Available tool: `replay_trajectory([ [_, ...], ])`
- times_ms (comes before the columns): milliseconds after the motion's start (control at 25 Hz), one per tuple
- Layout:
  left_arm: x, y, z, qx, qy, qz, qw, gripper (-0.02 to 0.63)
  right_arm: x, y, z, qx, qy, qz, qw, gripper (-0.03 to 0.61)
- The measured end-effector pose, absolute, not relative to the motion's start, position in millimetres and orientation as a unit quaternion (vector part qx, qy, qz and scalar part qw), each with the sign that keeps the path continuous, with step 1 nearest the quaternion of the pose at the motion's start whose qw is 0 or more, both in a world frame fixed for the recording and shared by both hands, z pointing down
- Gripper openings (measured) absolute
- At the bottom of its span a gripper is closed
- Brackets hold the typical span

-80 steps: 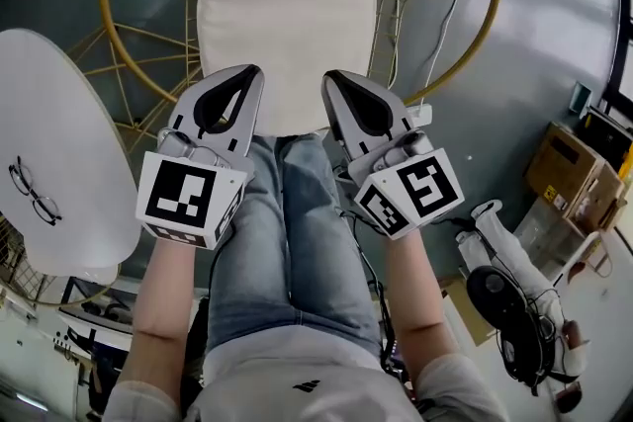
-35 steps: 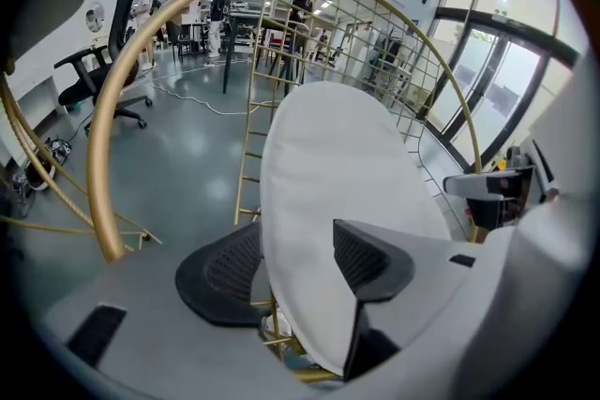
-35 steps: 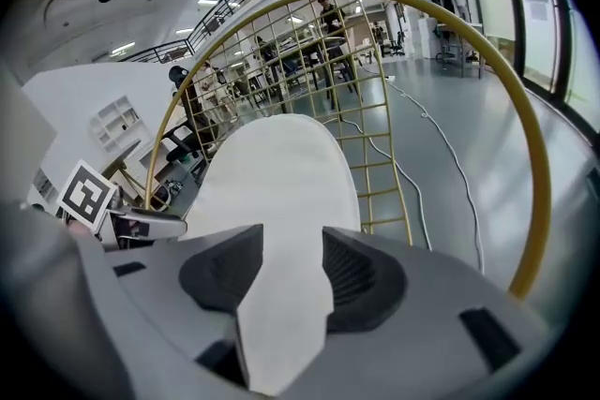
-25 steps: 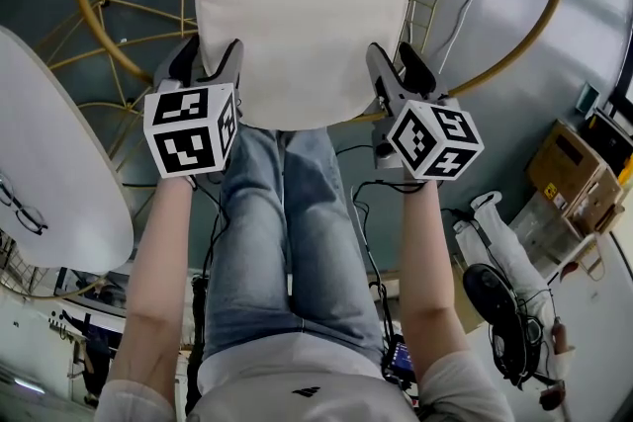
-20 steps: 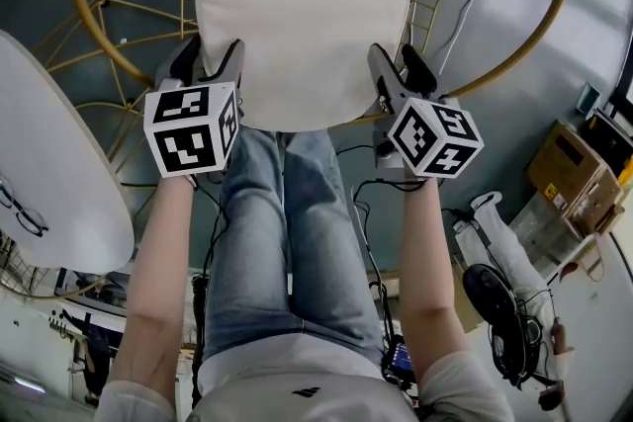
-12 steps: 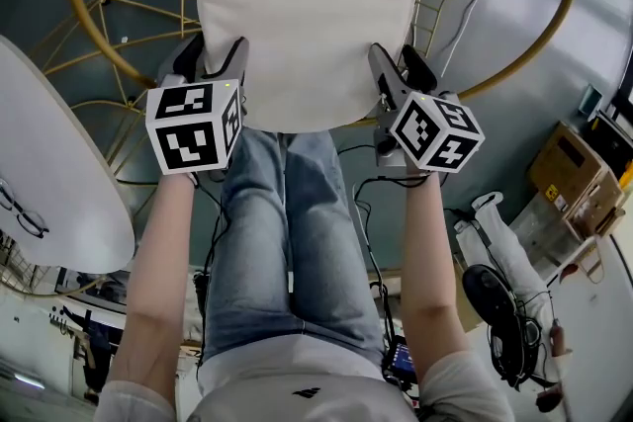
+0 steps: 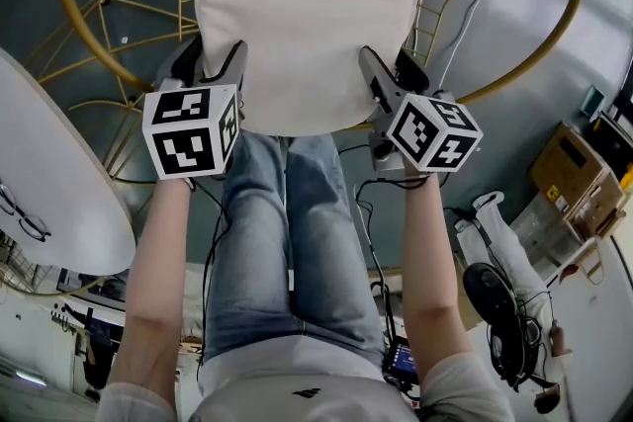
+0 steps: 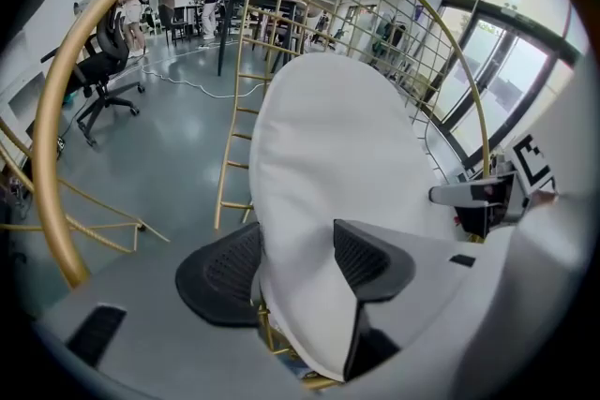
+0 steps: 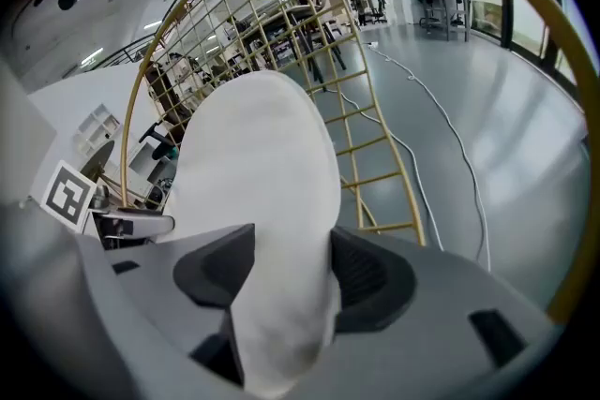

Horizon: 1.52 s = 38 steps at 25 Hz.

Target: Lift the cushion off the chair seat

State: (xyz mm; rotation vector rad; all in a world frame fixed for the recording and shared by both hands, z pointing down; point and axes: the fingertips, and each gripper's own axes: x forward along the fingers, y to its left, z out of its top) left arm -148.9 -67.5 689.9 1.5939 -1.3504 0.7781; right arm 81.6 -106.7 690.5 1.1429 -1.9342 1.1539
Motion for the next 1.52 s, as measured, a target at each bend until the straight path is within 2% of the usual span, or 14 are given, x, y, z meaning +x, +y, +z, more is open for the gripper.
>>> replay_trajectory([
  [240, -151, -67, 690, 0.642, -0.536, 0.326, 0.441, 0.245, 74, -105, 695, 0.431, -0.726, 0.433, 0.315, 0.244],
  [400, -147, -66, 689, 0.656, -0.521, 0.348, 0.420, 0.242, 69, -105, 695, 0.418, -0.725, 0.436, 0.330, 0.212],
  [640, -143, -70, 692, 0.659, -0.504, 0.370, 0.418, 0.175, 69, -106, 690, 0.429, -0.728, 0.425, 0.325, 0.122],
  [720, -145, -71, 690, 0.655, -0.508, 0.370, 0.419, 0.103, 68, -106, 688, 0.429, -0.730, 0.424, 0.321, 0.094],
  [800, -146, -71, 687, 0.652, -0.516, 0.365, 0.418, 0.071, 67, -105, 684, 0.432, -0.733, 0.421, 0.314, 0.080],
  [1520, -133, -59, 632, 0.658, -0.553, 0.328, 0.394, 0.060, 74, -93, 625, 0.445, -0.757, 0.388, 0.278, 0.071],
])
